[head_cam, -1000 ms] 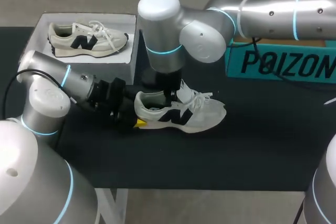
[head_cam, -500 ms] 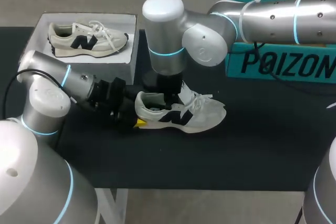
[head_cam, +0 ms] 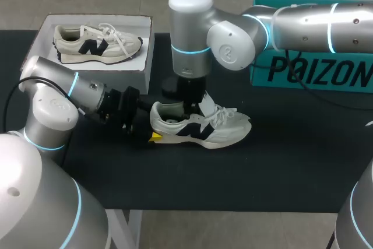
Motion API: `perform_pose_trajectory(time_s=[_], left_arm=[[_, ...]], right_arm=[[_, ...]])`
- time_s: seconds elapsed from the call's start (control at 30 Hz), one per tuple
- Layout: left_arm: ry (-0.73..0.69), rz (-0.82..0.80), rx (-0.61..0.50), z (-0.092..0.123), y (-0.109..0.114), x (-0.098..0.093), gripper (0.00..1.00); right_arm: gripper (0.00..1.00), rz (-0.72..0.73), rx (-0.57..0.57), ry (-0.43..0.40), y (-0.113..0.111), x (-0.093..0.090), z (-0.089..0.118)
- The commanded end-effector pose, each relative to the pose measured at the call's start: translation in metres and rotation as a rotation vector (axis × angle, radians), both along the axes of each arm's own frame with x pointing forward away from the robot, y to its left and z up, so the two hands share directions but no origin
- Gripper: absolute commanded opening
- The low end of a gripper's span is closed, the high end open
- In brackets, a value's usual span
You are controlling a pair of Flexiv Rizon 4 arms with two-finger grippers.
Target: Take the shoe out of the shoebox, open the shoe tongue, remove and reinsert the insole, then place the shoe into the shoebox
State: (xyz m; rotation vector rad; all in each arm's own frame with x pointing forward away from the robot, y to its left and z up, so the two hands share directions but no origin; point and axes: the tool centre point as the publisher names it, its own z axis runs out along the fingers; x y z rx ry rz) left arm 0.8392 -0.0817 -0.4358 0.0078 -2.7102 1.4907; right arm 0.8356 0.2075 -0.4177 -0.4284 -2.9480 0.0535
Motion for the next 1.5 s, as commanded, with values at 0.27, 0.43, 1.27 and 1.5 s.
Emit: perform_pose_trajectory(time_s=[0.27, 0.43, 1.27, 1.5], left_arm=[[-0.001, 0.001, 0.001, -0.005, -0.001, 0.001, 0.0], [-0.001, 0.001, 0.001, -0.005, -0.001, 0.001, 0.0], [-0.001, 0.001, 0.001, -0.005, -0.001, 0.001, 0.0], [-0.001, 0.001, 0.001, -0.005, -0.001, 0.001, 0.0]], right_arm=[[0.0, -0.059, 0.044, 0.021, -0.008, -0.003, -0.005], [0.0, -0.033, 0.072, 0.014, -0.011, -0.002, 0.026], [0.0, -0.09, 0.346, -0.052, 0.004, 0.021, 0.085], [0.0, -0.155, 0.457, -0.073, 0.042, 0.03, 0.104]])
